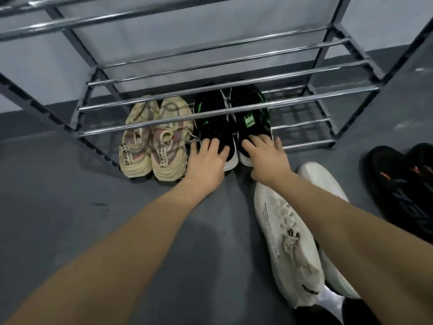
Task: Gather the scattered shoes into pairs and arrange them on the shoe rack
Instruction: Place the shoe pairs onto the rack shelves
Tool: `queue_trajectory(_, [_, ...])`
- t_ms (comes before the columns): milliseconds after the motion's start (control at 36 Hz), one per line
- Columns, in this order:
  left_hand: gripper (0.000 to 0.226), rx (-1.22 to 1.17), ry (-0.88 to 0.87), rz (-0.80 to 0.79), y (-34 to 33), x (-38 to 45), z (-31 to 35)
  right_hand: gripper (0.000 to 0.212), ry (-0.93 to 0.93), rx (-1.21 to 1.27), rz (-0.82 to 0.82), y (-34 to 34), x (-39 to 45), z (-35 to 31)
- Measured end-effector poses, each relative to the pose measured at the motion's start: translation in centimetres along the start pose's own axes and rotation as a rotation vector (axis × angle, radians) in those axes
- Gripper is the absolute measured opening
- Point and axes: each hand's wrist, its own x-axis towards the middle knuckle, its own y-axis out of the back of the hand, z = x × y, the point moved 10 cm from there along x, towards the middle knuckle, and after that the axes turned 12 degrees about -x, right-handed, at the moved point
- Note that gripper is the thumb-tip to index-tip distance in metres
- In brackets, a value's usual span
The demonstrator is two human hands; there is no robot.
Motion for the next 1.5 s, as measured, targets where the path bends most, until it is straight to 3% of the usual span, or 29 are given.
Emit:
queue_trajectory(83, [0.077,0.028,0.018,-0.039,-0.9,0.5,0.1,0.066,-0.006,0.042,-0.036,-0.4,0.2,0.0])
queue_trajectory(222, [0.056,0.072,0.027,-0.102,-1.1,0.8,0.5,0.056,0.007,0.062,-0.028,0.0,0.2,-0.2])
queue_trajectory(417, [0.047,0.126,0.042,-0.095,0.6,0.7,0.1,0.039,0.068,0.059,0.062,0.9,-0.2,-1.8])
queue_trajectory(528, [0.039,0.174,0.052,-0.107,-0.1,-0.2,0.1,0.042,0.085,0.073,0.057,0.5,-0.3,-2.8])
queue_trajectory(611, [0.046,0.186,0.066,-0.089,-0.4,-0.6,-0.6,0.044,0.095,0.105,0.045,0.7,0.2,-3.4])
queue_trajectory(806, [0.056,0.059,0.103,-0.106,-1.1,-0.8,-2.0,0.042,0.09,0.031,0.035,0.4,0.6,-3.5])
queue_trajectory(944, [0.068,-0.007,0.114,-0.1,-0.8,-1.2,-2.4,0.053,0.106,-0.076,0.064,1.0,0.2,-3.5])
queue_trajectory(1083, [0.063,-0.166,0.094,-0.026,0.7,-2.3,-2.1,0.064,-0.039,-0.124,0.244,2.0,-1.1,-2.6])
queue_trajectory(1250, [0.076,-0.301,0.06,0.095,3.1,-4.5,-0.1,0.069,-0.043,-0.07,0.37,4.0,-3.8,-2.3])
queue_trajectory(1500, [0.059,-0.387,-0.002,0.089,5.2,-6.4,4.3,0.045,-0.159,-0.093,0.22,4.4,-9.3,1.5])
